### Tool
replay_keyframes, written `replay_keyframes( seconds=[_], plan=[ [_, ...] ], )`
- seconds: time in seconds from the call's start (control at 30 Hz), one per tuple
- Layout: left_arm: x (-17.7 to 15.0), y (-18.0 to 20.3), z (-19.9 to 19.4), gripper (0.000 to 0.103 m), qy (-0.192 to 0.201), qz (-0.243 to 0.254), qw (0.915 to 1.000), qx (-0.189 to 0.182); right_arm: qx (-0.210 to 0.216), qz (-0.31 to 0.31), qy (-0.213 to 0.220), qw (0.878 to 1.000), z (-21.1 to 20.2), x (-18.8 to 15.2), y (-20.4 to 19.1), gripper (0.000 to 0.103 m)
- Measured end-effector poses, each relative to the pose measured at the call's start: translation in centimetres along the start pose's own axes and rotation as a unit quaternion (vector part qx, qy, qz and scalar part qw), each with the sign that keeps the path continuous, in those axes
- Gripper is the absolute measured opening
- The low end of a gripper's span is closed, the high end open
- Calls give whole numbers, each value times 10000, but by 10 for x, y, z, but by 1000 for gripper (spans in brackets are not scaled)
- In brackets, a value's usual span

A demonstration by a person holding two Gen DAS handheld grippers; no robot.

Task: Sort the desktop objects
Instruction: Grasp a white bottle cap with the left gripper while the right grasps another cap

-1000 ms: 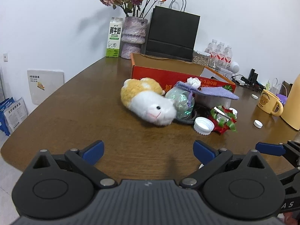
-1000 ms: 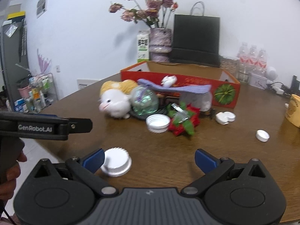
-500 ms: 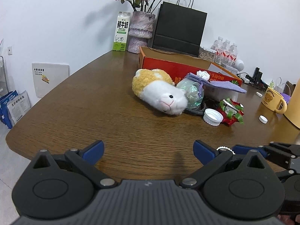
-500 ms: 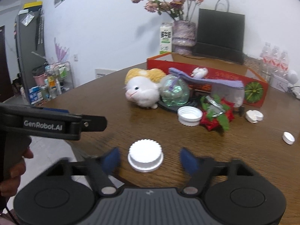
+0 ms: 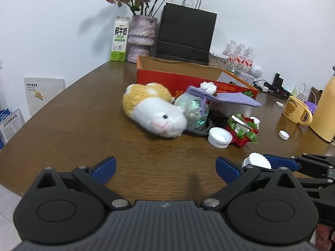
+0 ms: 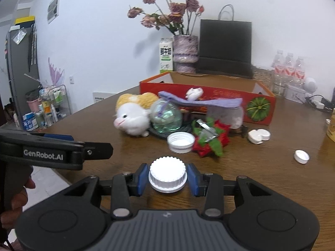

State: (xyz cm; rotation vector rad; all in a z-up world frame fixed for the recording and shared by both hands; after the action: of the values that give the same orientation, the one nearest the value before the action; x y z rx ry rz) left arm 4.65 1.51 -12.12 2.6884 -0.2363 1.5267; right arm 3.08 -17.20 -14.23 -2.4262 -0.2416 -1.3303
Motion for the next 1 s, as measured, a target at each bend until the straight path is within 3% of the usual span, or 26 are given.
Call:
replay_keyframes(
  seconds=[0.47,0.73,1.0],
  plan=[
    [31,49,33,103,6,502,9984,-266,-313,353,288,9985,-4,22,54,39],
    [41,67,61,100,-159,761,9967,-222,-377,495,283,9977,5,31,82,39],
    [42,74,86,76,-387,879,9953,-129,-352,605,193,9974,19,36,103,39]
  ],
)
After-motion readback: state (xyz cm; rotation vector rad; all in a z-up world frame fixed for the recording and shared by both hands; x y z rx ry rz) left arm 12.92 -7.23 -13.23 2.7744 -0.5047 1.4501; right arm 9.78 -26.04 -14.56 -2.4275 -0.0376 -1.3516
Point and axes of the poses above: each gripper's, at about its wrist camera, not at the fingertips, and z roughly the way its jaws point, y to its right, x to its top, the point moved 6 cm from there along z, roughly the way its jaws point, and after that the axes turned 13 degrees about z, right-handed, at the moved point
